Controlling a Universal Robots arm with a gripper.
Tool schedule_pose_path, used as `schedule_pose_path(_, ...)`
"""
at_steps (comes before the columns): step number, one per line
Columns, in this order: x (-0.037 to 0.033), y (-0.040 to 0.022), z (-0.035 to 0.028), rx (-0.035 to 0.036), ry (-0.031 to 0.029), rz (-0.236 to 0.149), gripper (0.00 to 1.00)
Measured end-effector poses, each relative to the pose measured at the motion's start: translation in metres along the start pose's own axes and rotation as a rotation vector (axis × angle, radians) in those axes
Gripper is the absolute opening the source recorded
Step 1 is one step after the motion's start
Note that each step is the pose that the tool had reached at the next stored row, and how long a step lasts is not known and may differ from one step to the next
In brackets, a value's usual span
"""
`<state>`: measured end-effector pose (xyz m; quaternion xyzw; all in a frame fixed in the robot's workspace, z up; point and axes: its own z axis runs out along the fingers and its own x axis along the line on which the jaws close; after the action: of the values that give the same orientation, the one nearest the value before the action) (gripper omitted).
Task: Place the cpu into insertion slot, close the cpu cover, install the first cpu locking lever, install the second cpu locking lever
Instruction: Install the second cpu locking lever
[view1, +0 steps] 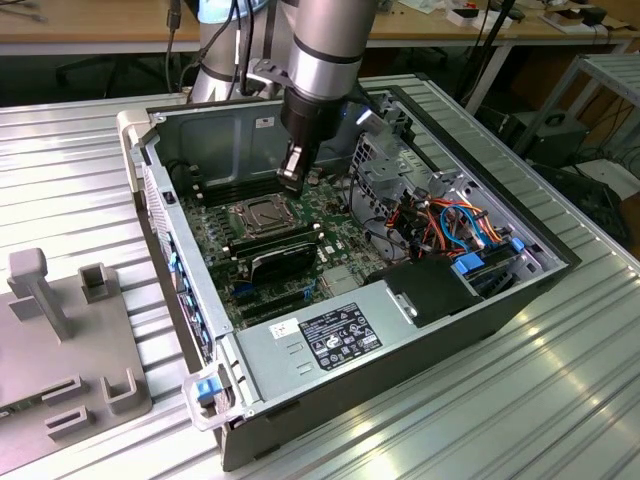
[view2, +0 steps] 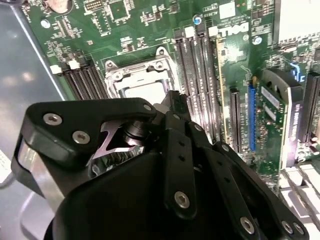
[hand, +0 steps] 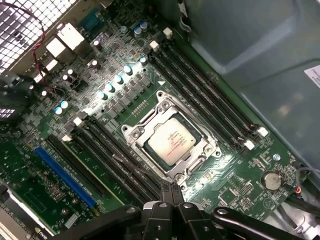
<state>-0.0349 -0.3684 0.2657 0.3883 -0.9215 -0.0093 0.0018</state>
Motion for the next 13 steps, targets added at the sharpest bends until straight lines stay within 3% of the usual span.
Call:
schedule_pose_path(6,0.0002,0.0,0.0,0.0008,0.0036,-0.125,0.11)
schedule_pose_path(13,0.0001,0.0,0.0015,-0.0007,0.0074,-0.299,0.11)
